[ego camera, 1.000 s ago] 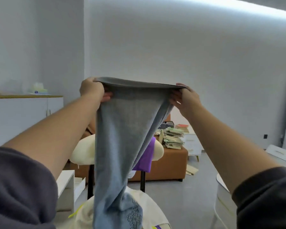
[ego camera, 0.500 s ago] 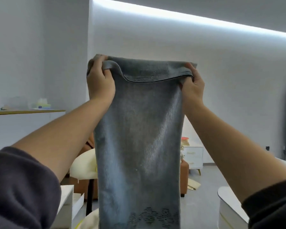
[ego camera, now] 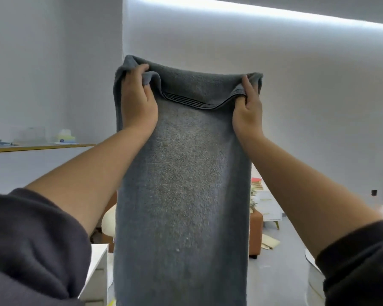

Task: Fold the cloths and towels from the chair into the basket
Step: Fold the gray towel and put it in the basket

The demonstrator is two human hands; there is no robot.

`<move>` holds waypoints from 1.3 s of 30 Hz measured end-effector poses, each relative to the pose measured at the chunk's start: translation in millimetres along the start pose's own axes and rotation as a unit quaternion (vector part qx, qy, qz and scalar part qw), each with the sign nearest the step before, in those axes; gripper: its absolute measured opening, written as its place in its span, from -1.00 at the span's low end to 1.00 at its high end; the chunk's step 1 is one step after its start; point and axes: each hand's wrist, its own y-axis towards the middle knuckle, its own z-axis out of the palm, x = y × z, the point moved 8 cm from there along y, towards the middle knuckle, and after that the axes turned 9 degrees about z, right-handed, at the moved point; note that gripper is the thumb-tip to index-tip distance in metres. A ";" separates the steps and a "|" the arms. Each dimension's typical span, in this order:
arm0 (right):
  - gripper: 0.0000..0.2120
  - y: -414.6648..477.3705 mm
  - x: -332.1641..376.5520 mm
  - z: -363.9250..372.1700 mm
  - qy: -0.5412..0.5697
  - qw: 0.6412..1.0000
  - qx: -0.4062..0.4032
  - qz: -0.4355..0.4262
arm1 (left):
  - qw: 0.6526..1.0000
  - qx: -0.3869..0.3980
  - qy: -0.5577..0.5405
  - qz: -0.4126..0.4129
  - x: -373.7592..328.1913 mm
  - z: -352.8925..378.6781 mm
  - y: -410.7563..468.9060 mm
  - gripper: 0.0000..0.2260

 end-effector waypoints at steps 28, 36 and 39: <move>-0.79 -251.6 -280.6 -44.3 -0.175 0.938 0.128 0.271 | 0.900 0.317 0.067 -0.291 132.4 -41.8 -344.3 -0.80; -0.77 -362.4 -305.6 -87.4 -0.182 0.841 0.256 0.441 | 0.812 0.525 0.023 -0.255 95.8 -95.7 -442.0 -0.77; -0.79 -397.7 -312.9 -88.9 -0.180 0.785 0.294 0.515 | 0.761 0.602 0.044 -0.239 88.9 -101.5 -478.9 -0.77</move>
